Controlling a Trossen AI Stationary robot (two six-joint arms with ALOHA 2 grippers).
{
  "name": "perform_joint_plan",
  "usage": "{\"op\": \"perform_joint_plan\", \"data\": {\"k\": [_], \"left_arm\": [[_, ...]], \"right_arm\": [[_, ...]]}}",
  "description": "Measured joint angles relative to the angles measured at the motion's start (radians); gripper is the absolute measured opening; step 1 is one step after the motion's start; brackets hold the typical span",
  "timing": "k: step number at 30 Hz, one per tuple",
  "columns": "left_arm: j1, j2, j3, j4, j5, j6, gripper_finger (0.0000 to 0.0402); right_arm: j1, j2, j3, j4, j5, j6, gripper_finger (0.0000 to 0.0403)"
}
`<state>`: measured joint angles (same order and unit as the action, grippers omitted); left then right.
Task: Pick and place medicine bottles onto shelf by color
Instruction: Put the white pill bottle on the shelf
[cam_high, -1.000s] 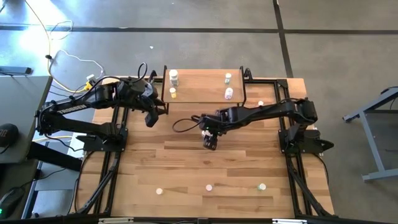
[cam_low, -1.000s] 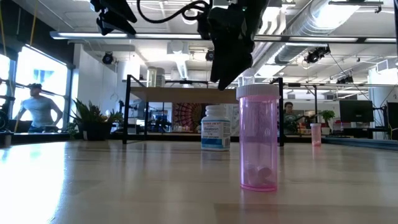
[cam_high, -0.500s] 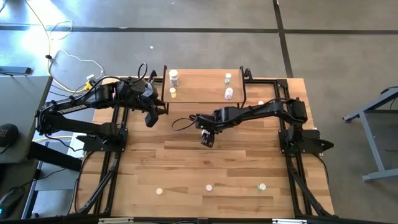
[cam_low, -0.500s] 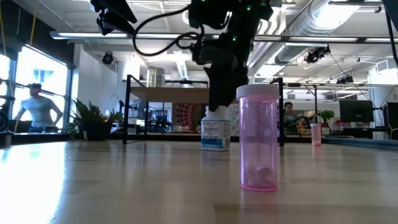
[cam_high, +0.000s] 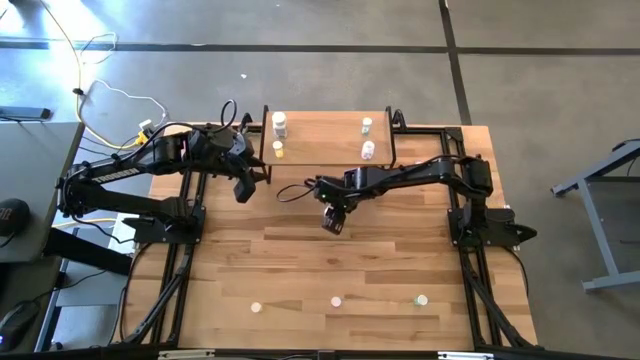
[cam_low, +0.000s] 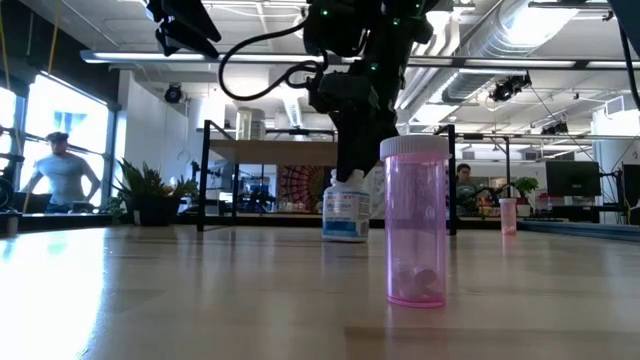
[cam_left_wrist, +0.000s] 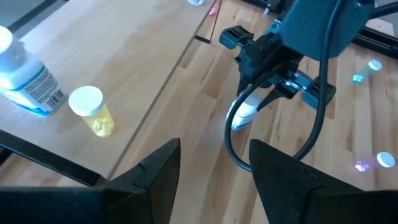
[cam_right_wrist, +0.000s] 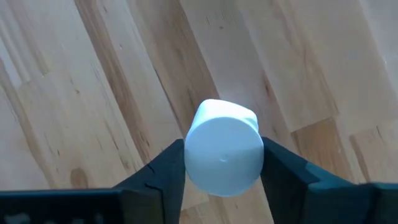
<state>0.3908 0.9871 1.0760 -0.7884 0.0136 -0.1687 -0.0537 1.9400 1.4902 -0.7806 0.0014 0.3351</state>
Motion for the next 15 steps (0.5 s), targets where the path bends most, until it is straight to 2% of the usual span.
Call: {"op": "perform_joint_plan", "data": {"k": [5, 8, 15], "left_arm": [[0.0, 0.0, 0.0, 0.0, 0.0, 0.004, 0.018], [0.0, 0.0, 0.0, 0.0, 0.0, 0.0, 0.018], [0.0, 0.0, 0.0, 0.0, 0.0, -0.003, 0.018]], "right_arm": [[0.0, 0.0, 0.0, 0.0, -0.005, -0.004, 0.0154], [-0.006, -0.002, 0.009, -0.024, -0.057, -0.025, 0.016], [-0.036, -0.004, 0.145, -0.157, -0.096, -0.123, 0.0156]]}}
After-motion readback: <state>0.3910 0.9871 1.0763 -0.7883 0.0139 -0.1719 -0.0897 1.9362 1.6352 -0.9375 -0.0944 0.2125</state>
